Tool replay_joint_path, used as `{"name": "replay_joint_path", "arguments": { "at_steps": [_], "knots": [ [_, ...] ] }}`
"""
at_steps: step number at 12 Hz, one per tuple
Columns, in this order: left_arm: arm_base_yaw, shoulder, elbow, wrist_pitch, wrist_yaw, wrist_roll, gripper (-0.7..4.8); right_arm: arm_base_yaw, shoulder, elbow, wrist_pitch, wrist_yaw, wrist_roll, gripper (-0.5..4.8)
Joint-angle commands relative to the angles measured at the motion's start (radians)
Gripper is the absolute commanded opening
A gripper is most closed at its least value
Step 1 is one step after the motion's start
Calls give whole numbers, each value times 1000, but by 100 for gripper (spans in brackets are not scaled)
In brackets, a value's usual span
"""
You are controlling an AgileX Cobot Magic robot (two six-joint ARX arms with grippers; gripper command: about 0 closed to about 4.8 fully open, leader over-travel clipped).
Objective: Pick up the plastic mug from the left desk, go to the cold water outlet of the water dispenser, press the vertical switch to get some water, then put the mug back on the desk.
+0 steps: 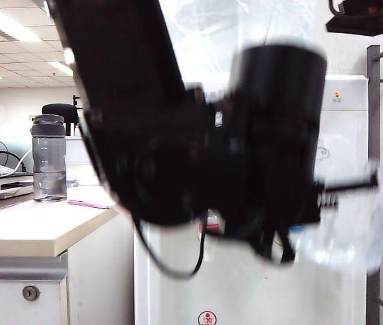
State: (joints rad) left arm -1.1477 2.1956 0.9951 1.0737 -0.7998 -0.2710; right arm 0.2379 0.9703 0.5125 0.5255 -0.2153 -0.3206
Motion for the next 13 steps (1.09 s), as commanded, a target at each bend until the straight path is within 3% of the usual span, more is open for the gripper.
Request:
{"name": "replay_joint_path", "arguments": {
  "at_steps": [1, 4, 13],
  "knots": [
    [-1, -64, 5, 34, -8, -5, -5, -5, -3, 4, 23, 24, 6, -1],
    [-1, -140, 0, -23, -11, 6, -5, -17, -13, 4, 32, 89, 6, -1],
    [-10, -283, -8, -135, -31, 29, -5, -161, -128, 6, 39, 105, 95, -1]
  ]
}}
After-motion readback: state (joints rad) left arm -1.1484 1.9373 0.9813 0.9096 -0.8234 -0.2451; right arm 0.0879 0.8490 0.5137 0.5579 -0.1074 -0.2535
